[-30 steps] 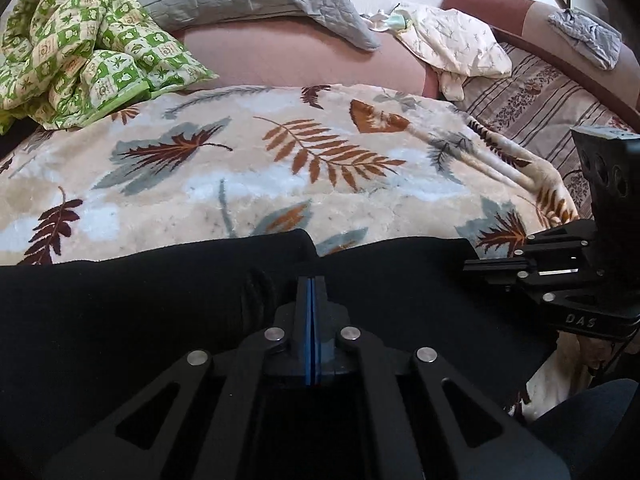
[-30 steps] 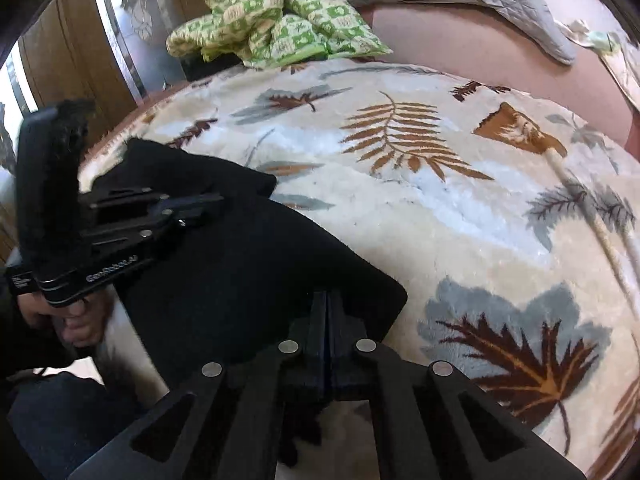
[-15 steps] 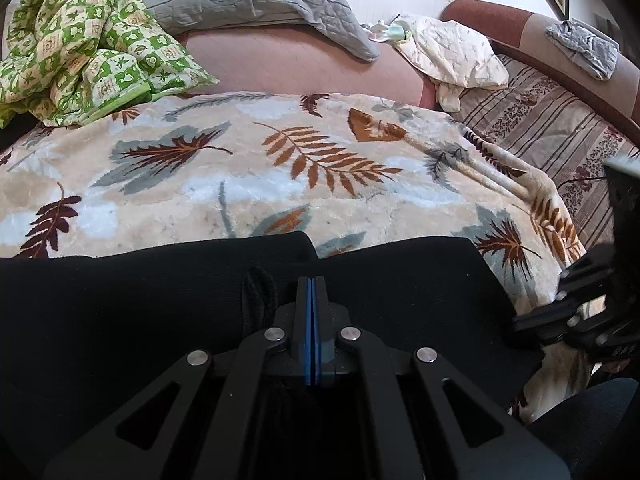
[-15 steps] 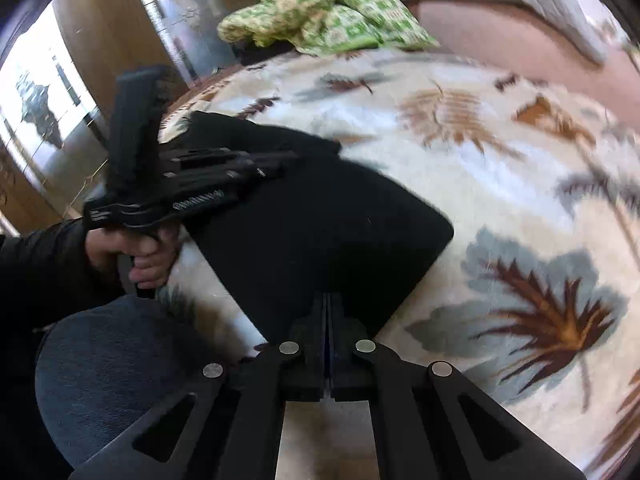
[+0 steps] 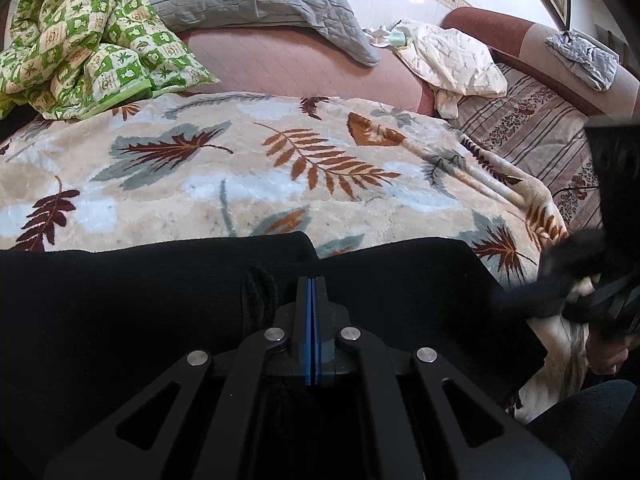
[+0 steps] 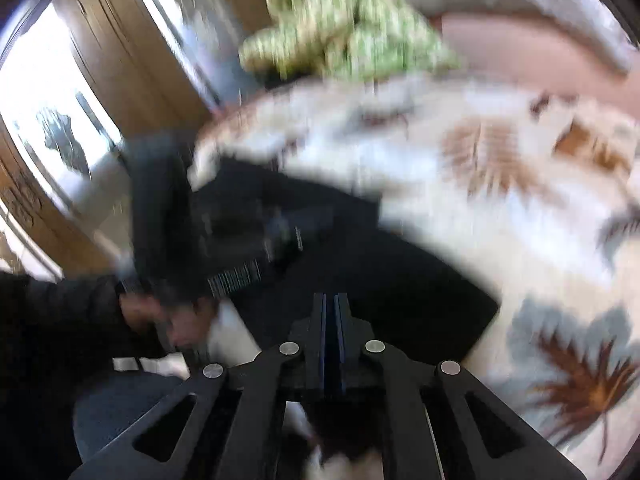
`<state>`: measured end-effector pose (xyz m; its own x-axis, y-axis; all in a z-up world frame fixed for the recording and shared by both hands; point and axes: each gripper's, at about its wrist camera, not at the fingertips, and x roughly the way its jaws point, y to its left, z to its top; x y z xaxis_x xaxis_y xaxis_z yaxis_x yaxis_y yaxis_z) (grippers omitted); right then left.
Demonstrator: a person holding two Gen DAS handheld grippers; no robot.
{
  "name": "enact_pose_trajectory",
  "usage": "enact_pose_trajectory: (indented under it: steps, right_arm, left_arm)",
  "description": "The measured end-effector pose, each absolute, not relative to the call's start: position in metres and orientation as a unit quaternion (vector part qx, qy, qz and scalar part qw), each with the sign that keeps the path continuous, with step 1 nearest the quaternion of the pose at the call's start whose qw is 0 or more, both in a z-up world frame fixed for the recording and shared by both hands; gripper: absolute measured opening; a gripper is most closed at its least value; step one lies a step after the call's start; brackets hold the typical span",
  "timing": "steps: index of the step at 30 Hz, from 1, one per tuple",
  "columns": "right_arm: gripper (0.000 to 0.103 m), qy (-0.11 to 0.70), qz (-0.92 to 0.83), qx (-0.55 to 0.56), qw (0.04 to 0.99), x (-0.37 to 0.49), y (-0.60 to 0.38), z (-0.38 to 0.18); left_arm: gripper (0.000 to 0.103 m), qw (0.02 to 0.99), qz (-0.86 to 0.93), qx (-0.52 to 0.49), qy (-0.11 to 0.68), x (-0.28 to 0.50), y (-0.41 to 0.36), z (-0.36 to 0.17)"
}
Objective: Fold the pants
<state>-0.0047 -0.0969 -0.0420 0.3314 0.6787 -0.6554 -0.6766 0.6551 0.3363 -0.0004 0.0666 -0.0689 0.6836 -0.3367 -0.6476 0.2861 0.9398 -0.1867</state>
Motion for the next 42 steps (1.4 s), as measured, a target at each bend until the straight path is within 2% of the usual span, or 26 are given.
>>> enact_pose_trajectory:
  steps: [2, 4, 12, 13, 15, 16, 17, 22, 26, 30, 33, 37, 42]
  right_arm:
    - [0.006, 0.381, 0.401, 0.012, 0.833, 0.002, -0.096, -0.040]
    - [0.003, 0.459, 0.344, -0.041, 0.818, 0.019, -0.084, -0.077]
    - [0.003, 0.442, 0.348, -0.026, 0.826, 0.021, -0.082, -0.081]
    - [0.003, 0.443, 0.347, -0.022, 0.826, 0.019, -0.087, -0.079]
    - [0.004, 0.446, 0.345, -0.019, 0.826, 0.020, -0.085, -0.078]
    - [0.004, 0.445, 0.344, -0.020, 0.826, 0.021, -0.083, -0.078]
    - [0.004, 0.445, 0.344, -0.020, 0.826, 0.023, -0.082, -0.078]
    - [0.004, 0.438, 0.342, -0.033, 0.831, 0.013, -0.087, -0.075]
    - [0.004, 0.428, 0.339, -0.049, 0.836, 0.010, -0.085, -0.075]
    - [0.004, 0.426, 0.338, -0.048, 0.838, 0.009, -0.085, -0.076]
    - [0.004, 0.424, 0.336, -0.047, 0.840, 0.008, -0.086, -0.076]
    - [0.004, 0.420, 0.333, -0.048, 0.843, 0.006, -0.086, -0.075]
    - [0.004, 0.418, 0.330, -0.047, 0.845, 0.004, -0.087, -0.075]
  left_arm:
    - [0.001, 0.917, -0.169, -0.034, 0.360, 0.000, 0.066, -0.069]
    - [0.001, 0.916, -0.170, -0.033, 0.361, 0.000, 0.065, -0.069]
    - [0.001, 0.898, -0.179, -0.074, 0.394, 0.004, 0.076, -0.060]
    - [0.006, 0.896, -0.175, -0.082, 0.400, -0.002, 0.080, -0.052]
    - [0.039, 0.903, -0.157, -0.084, 0.391, -0.021, 0.091, -0.038]
    - [0.071, 0.911, -0.142, -0.088, 0.377, -0.035, 0.101, -0.030]
    - [0.078, 0.918, -0.132, -0.095, 0.361, -0.047, 0.111, -0.025]
    - [0.079, 0.926, -0.071, -0.185, 0.323, -0.109, 0.193, -0.014]
    - [0.082, 0.882, 0.010, -0.364, 0.300, -0.142, 0.284, -0.036]
    - [0.082, 0.805, 0.011, -0.511, 0.301, -0.129, 0.336, -0.074]
    - [0.082, 0.775, 0.001, -0.553, 0.305, -0.110, 0.345, -0.090]
    - [0.085, 0.782, 0.004, -0.547, 0.299, -0.090, 0.349, -0.087]
    - [0.094, 0.782, 0.007, -0.551, 0.290, -0.082, 0.358, -0.085]
